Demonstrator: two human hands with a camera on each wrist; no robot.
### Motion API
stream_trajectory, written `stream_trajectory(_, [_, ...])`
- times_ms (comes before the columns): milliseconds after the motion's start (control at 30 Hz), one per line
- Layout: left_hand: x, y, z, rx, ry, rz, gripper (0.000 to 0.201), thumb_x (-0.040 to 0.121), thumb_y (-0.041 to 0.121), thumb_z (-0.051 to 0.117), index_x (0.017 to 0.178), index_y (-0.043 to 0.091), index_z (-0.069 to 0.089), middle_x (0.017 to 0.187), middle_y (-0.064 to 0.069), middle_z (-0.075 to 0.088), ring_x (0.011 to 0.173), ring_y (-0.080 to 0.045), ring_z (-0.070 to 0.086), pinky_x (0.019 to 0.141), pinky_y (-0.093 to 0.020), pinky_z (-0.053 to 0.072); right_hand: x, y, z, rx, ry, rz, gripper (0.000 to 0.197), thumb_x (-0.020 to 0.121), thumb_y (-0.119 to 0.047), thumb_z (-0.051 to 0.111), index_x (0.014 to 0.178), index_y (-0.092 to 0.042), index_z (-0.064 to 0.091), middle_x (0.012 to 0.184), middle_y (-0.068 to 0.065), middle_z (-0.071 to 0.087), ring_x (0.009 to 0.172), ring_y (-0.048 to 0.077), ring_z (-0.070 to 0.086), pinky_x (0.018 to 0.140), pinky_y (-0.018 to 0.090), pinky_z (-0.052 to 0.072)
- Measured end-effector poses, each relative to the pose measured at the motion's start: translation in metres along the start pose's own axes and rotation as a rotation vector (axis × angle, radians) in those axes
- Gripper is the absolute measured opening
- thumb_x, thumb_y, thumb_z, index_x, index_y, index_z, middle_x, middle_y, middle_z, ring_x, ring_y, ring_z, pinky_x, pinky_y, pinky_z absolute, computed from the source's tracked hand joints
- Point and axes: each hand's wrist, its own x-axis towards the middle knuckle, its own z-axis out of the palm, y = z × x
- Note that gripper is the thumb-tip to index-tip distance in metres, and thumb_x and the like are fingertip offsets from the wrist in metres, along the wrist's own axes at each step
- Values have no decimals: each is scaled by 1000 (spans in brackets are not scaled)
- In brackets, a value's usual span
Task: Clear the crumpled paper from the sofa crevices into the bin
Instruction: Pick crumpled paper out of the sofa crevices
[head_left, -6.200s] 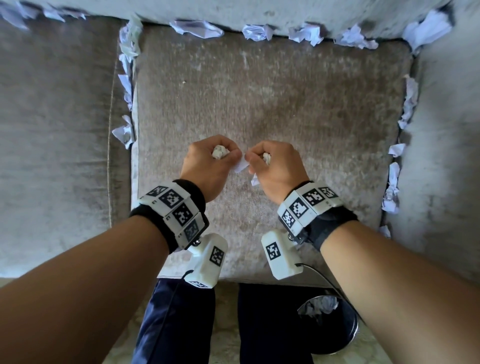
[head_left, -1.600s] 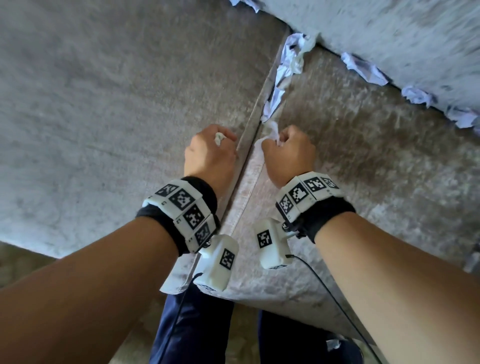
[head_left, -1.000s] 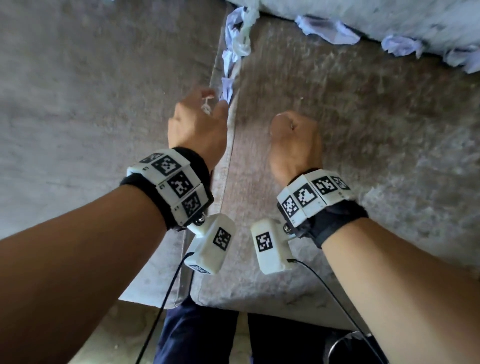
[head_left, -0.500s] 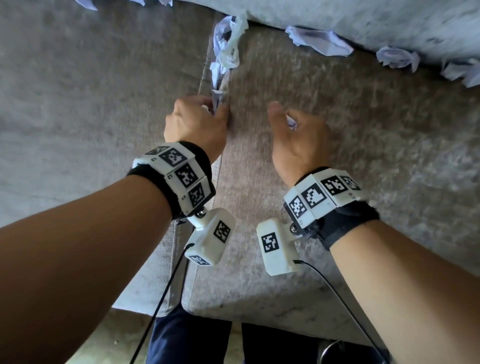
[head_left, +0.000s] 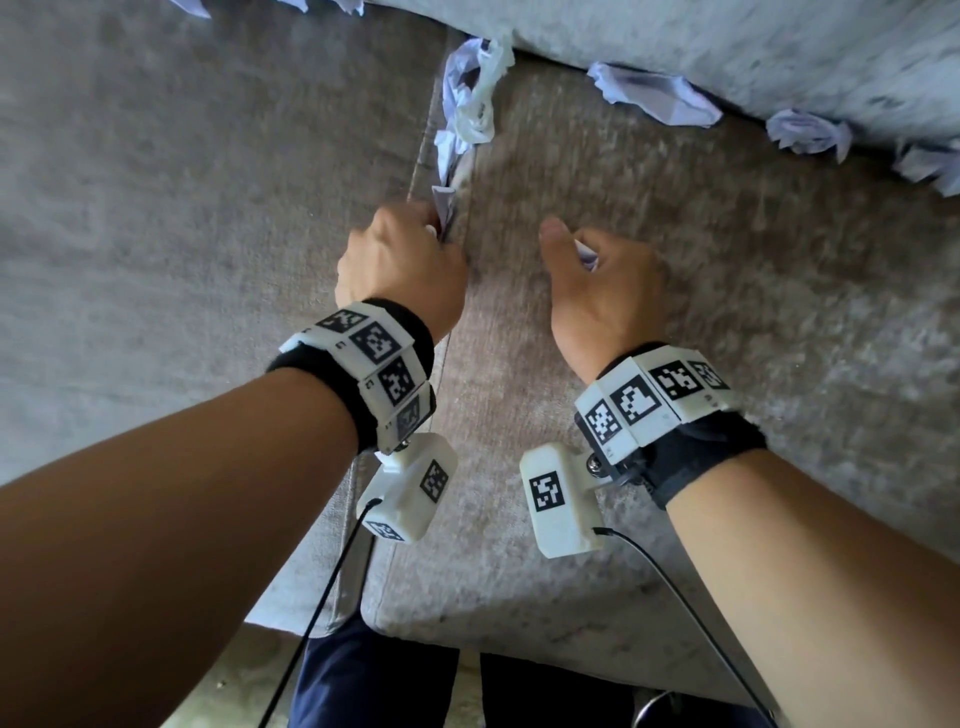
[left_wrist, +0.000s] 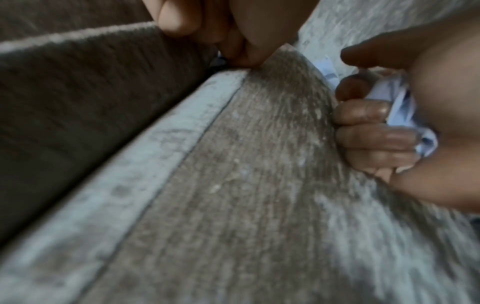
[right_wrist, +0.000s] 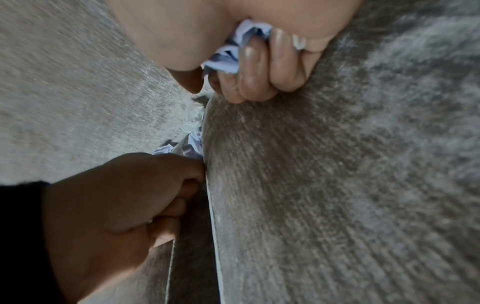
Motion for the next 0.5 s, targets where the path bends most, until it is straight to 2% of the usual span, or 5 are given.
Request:
stream_trajectory(133, [-4,-7,-5,118,-27,69,23,90,22,52,99,33,70,67,7,49,72,-28,53,64,-32,41,0,0,0,-12,0,4,57,95,-40,53,50,-18,26,43,-6,25,37,12,23,41,23,18])
stream_trajectory(267, [-5,-16,-7,181,16,166,26,95,25,47,100,35,70,67,1,55,67,-31,57,62,-32,45,0,0,1,-15,0,9,57,96,-41,52,51,-19,25,44,-5,25,40,12,21,42,25,18])
stream_trajectory(400, [0,-18,-5,202,62,178,31,97,22,50,110,41,71,81,-2,65,70,-30,56,66,-33,45,2,2,2,-15,-8,10,56,96,-42,51,51,-18,27,44,-5,26,40,11,22,41,23,18])
stream_trajectory(500, [4,-19,-4,205,69,163,32,96,21,52,109,44,71,89,-5,69,72,-29,52,67,-33,44,2,2,2,-19,-5,8,57,96,-42,51,50,-19,26,43,-6,25,39,12,23,41,23,18])
